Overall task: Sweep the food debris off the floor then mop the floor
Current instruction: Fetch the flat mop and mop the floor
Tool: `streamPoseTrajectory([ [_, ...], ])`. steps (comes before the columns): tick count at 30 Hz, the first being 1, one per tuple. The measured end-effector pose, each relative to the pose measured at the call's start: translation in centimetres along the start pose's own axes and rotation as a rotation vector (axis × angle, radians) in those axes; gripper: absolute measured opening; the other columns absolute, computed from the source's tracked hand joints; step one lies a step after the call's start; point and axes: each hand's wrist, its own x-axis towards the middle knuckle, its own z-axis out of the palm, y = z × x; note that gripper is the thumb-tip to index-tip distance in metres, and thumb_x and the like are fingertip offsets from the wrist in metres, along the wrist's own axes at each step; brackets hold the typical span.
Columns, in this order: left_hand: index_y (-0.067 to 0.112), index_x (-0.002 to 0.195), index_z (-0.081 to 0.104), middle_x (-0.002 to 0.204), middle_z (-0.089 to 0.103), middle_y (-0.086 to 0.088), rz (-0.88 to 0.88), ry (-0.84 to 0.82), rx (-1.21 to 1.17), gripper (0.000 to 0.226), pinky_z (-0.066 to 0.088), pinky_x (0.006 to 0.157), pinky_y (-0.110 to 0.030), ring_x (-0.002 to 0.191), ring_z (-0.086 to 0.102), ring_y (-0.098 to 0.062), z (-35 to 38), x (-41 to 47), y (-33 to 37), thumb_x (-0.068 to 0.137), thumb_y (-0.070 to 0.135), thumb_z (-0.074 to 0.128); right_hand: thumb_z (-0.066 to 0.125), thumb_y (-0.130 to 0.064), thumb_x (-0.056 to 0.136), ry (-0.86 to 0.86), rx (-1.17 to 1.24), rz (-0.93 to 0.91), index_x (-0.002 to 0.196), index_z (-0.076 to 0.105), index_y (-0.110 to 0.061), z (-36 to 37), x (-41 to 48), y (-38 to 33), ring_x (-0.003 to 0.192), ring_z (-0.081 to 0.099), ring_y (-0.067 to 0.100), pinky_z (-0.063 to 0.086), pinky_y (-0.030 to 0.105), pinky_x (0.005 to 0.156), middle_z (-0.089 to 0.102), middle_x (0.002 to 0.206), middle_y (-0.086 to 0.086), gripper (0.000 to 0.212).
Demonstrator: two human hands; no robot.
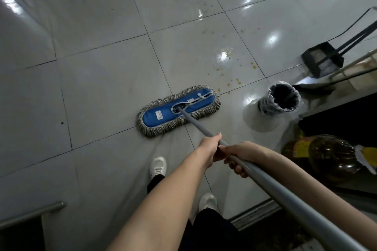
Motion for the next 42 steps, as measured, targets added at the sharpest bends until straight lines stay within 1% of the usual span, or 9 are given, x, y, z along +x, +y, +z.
streamPoseTrajectory([
  [5, 0.006, 0.079, 0.052, 0.071, 0.059, -0.009, -0.023, 0.027, -0.035, 0.031, 0.057, 0.053, -0.032, 0.059, 0.062, -0.02, -2.7, 1.3, 4.7, 0.092, 0.034, 0.056, 0.043, -0.043, 0.097, 0.03, -0.021, -0.03, 0.067, 0.044, -0.01, 1.2, 1.7, -5.0, 0.023, 0.04, 0.008, 0.033, 0.009, 0.033, 0.042, 0.031, -0.003, 0.045],
  [8, 0.005, 0.079, 0.052, 0.065, 0.059, -0.009, -0.025, 0.008, -0.079, 0.034, 0.053, 0.043, -0.027, 0.044, 0.062, -0.018, -4.2, 1.5, 7.5, 0.089, 0.037, 0.059, 0.044, -0.044, 0.096, 0.026, -0.044, -0.03, 0.065, 0.044, -0.011, 1.6, 2.4, -8.2, 0.025, 0.041, 0.008, 0.034, 0.01, 0.034, 0.043, 0.033, -0.003, 0.046],
  [13, 0.003, 0.077, 0.052, 0.06, 0.059, -0.008, -0.002, -0.029, -0.195, 0.022, 0.052, 0.039, -0.024, 0.039, 0.06, -0.016, -5.4, 2.1, 10.9, 0.09, 0.019, 0.061, 0.042, -0.044, 0.096, 0.038, -0.034, -0.043, 0.067, 0.044, -0.011, 2.1, 3.6, -12.2, 0.024, 0.041, 0.009, 0.034, 0.009, 0.033, 0.042, 0.033, -0.003, 0.044],
  [20, 0.006, 0.071, 0.049, 0.064, 0.052, -0.006, 0.091, -0.034, -0.216, 0.022, 0.048, 0.043, -0.017, 0.04, 0.055, -0.011, -7.3, 4.1, 15.0, 0.091, 0.012, 0.059, 0.046, -0.043, 0.094, 0.001, -0.007, -0.056, 0.064, 0.045, -0.014, 2.1, 5.5, -16.9, 0.025, 0.043, 0.009, 0.036, 0.01, 0.034, 0.044, 0.034, -0.004, 0.042],
  [24, 0.008, 0.064, 0.049, 0.049, 0.052, -0.001, 0.145, -0.034, -0.184, 0.029, 0.043, 0.047, -0.021, 0.04, 0.052, -0.011, -7.9, 5.3, 17.8, 0.09, 0.013, 0.06, 0.045, -0.042, 0.094, 0.009, -0.003, -0.067, 0.064, 0.045, -0.014, 1.8, 6.7, -20.0, 0.025, 0.043, 0.009, 0.036, 0.01, 0.034, 0.044, 0.034, -0.004, 0.042],
  [28, 0.006, 0.065, 0.048, 0.057, 0.052, -0.005, 0.159, 0.012, -0.145, 0.028, 0.044, 0.041, -0.019, 0.039, 0.052, -0.013, -9.3, 6.6, 20.9, 0.089, 0.012, 0.061, 0.044, -0.041, 0.095, 0.001, 0.018, -0.101, 0.065, 0.045, -0.012, 2.5, 7.6, -23.2, 0.024, 0.043, 0.008, 0.036, 0.01, 0.033, 0.044, 0.033, -0.003, 0.042],
  [31, 0.004, 0.065, 0.046, 0.054, 0.049, -0.008, 0.167, 0.015, -0.094, 0.029, 0.043, 0.049, -0.027, 0.048, 0.05, -0.021, -10.4, 7.1, 22.8, 0.088, 0.011, 0.062, 0.044, -0.041, 0.096, -0.011, 0.037, -0.105, 0.066, 0.046, -0.01, 2.8, 8.0, -25.0, 0.025, 0.043, 0.008, 0.036, 0.01, 0.033, 0.045, 0.033, -0.003, 0.043],
  [36, 0.005, 0.063, 0.044, 0.033, 0.052, 0.0, 0.163, -0.006, -0.044, 0.032, 0.045, 0.05, -0.028, 0.034, 0.054, -0.014, -11.1, 6.8, 23.0, 0.087, 0.012, 0.063, 0.047, -0.037, 0.096, -0.036, 0.037, -0.108, 0.072, 0.047, -0.009, 3.3, 7.2, -25.2, 0.027, 0.045, 0.007, 0.038, 0.011, 0.033, 0.047, 0.035, -0.002, 0.038],
  [42, 0.005, 0.066, 0.045, 0.035, 0.052, 0.0, 0.169, 0.004, 0.01, 0.031, 0.047, 0.043, -0.024, 0.04, 0.054, -0.017, -11.0, 5.0, 21.0, 0.088, 0.016, 0.064, 0.049, -0.035, 0.096, -0.035, 0.04, -0.135, 0.075, 0.05, -0.006, 3.9, 5.2, -22.9, 0.027, 0.047, 0.007, 0.04, 0.013, 0.034, 0.048, 0.035, -0.002, 0.035],
])
